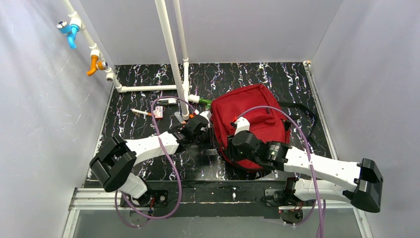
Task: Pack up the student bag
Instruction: Zip the student bag at the center of the board.
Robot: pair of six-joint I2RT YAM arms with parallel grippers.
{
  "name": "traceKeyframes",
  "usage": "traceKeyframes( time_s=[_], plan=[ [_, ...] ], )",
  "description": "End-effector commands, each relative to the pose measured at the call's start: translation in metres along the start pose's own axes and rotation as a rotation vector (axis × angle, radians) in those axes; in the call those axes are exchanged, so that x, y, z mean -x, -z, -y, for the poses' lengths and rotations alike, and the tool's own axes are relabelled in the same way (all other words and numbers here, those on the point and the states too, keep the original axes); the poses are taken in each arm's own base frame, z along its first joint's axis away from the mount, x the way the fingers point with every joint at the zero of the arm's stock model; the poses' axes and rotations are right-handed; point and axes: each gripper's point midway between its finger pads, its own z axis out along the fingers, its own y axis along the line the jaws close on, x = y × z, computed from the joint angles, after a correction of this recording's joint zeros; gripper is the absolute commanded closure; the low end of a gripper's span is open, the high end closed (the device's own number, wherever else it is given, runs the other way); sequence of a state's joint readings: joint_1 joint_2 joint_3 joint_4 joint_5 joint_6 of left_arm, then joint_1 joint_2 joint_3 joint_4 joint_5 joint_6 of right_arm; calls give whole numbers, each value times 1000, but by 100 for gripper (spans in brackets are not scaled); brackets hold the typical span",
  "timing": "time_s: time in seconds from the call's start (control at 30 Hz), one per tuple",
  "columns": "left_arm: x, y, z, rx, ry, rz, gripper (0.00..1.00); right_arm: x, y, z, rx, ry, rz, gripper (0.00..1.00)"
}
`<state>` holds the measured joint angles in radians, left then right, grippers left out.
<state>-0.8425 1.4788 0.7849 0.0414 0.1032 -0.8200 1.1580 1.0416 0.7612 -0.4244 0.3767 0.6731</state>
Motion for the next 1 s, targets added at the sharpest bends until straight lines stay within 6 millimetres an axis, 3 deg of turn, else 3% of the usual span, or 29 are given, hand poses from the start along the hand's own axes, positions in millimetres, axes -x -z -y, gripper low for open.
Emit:
traceKeyframes(
  time_s=[0.0,0.07,0.17,0.27,0.37,0.53,0.67,0.87,0.97],
  plan=[
    [-1,-1,12,-54,7,-28,81,9,-11,2,-29,5,55,61],
    [-4,-1,15,-67,8,-49,82,10,-14,2,-37,5,60,62],
    [-5,4,21,-97,22,-53,69,11,-14,3,-44,13,59,65],
    [-3,16,23,-113,15,-24,64,7,-16,9,-60,12,56,70],
    [3,30,21,-112,23,30,55,-1,-18,10,-54,0,37,81],
    [7,41,21,-121,40,79,45,-10,-22,10,-32,-26,27,85],
    [9,34,26,-129,33,56,47,-15,-25,2,14,-58,15,89],
    [-2,19,28,-166,50,8,69,-27,-29,-7,72,-105,-18,91],
    [-4,17,28,-172,46,1,73,-28,-29,-5,69,-111,-8,82]
  ],
)
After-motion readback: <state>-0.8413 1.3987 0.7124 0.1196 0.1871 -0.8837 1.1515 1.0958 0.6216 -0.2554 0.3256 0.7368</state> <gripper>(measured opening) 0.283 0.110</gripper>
